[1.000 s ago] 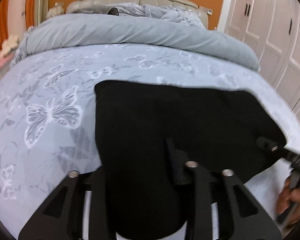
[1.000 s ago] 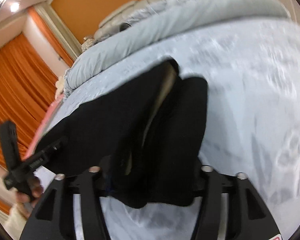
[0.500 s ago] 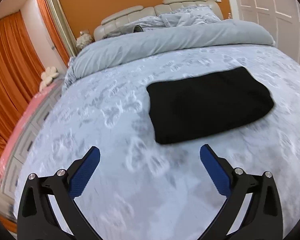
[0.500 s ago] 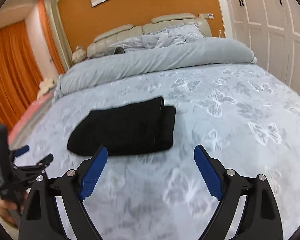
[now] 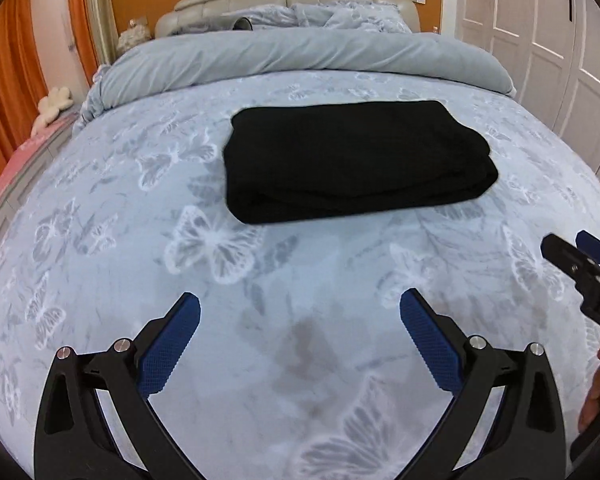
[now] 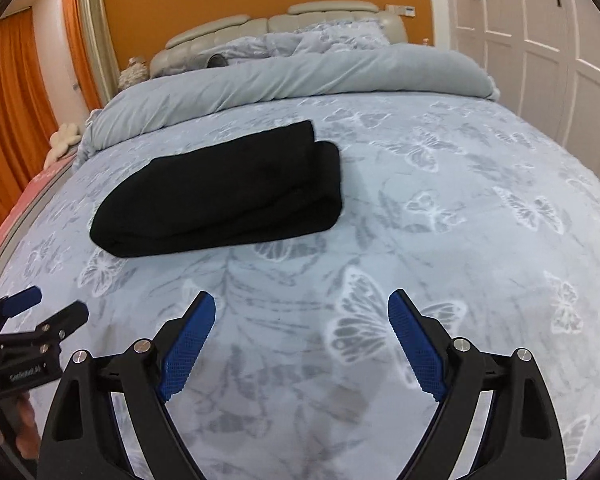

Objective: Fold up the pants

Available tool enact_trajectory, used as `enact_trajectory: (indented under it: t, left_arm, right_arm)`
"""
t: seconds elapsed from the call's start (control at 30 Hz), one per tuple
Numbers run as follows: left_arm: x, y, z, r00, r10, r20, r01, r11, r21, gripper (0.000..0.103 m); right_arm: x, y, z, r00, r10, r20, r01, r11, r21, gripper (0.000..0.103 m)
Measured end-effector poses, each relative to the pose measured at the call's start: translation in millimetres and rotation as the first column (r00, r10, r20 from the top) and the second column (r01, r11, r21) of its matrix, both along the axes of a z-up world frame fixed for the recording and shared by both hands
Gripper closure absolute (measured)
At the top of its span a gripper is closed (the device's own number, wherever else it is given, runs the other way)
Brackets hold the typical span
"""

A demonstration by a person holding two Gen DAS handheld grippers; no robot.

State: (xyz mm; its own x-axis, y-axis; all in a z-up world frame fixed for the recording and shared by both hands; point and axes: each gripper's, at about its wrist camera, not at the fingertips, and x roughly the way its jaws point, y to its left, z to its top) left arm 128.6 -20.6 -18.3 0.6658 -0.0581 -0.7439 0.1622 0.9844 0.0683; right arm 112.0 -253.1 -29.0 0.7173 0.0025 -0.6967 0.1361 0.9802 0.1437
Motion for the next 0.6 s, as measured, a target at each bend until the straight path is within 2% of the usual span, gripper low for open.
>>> enact_trajectory:
  t: [0.1, 0.2, 0.6]
  left_arm:
    - [5, 9, -7, 1.000, 0.024, -0.012, -0.024, 0.999, -0.024, 0.005]
    - [11, 11, -14, 0.999, 0.037, -0.029, -0.037, 0.999, -0.004, 0.005]
    - [10, 7, -13, 0.999, 0.050, 0.015, -0.050, 0.998, 0.034, 0.005]
  right_arm:
    - [2, 9, -2, 1.000, 0.020, -0.008, -0.020, 1.000, -0.018, 0.016]
    - [0, 14, -1, 0.999, 0.032, 0.000, -0.032, 0.999, -0.025, 0.016]
    - [-6, 15, 2, 0.999, 0.031, 0.007, -0.031, 0.999, -0.028, 0.016]
